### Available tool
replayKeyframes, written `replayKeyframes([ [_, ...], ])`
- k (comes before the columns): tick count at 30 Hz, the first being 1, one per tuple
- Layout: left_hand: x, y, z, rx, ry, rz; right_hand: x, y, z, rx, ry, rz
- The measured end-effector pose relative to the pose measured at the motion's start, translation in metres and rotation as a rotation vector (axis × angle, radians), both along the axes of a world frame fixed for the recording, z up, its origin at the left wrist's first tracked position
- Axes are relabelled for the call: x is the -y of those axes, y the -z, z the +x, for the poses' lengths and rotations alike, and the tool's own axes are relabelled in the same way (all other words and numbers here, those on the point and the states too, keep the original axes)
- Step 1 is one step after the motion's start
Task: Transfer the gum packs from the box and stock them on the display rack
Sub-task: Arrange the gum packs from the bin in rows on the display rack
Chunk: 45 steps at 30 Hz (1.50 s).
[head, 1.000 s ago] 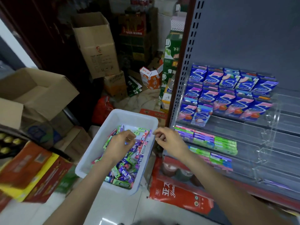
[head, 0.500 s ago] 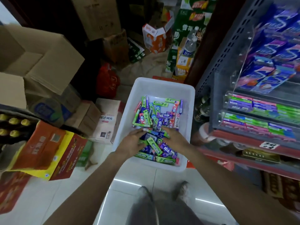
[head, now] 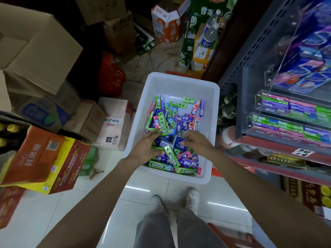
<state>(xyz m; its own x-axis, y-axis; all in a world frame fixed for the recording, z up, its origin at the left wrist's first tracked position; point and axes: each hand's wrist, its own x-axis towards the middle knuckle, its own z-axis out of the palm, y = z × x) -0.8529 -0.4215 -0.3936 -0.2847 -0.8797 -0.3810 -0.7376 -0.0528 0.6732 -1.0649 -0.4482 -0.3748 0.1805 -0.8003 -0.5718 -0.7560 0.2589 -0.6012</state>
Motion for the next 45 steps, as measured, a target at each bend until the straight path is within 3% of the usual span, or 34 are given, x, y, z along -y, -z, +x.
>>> replayKeyframes([
  [6, 0.006, 0.000, 0.000, -0.065, -0.088, -0.013, 0.009, -0.009, -0.022, 0.185, 0.307, -0.195],
  [10, 0.015, -0.002, -0.006, -0.086, -0.173, -0.007, 0.014, -0.009, -0.029, 0.247, 0.450, -0.191],
  [16, 0.036, 0.011, -0.011, 0.214, -0.050, 0.009, 0.015, -0.014, -0.026, 0.314, 0.502, -0.136],
  [19, 0.041, 0.013, -0.012, 0.243, -0.019, 0.036, 0.014, -0.011, -0.027, 0.308, 0.486, -0.123],
  [31, 0.047, 0.010, -0.011, -0.012, -0.156, 0.110, 0.013, -0.011, -0.017, 0.332, 0.494, -0.074],
  [35, 0.043, 0.010, -0.011, -0.180, -0.279, 0.081, 0.014, -0.010, -0.014, 0.350, 0.515, -0.074],
  [40, 0.038, 0.015, -0.011, 0.086, -0.115, -0.227, 0.013, -0.011, -0.012, 0.371, 0.542, -0.085],
  [45, 0.043, 0.013, -0.011, 0.154, -0.047, -0.048, 0.013, -0.011, -0.009, 0.373, 0.550, -0.073],
])
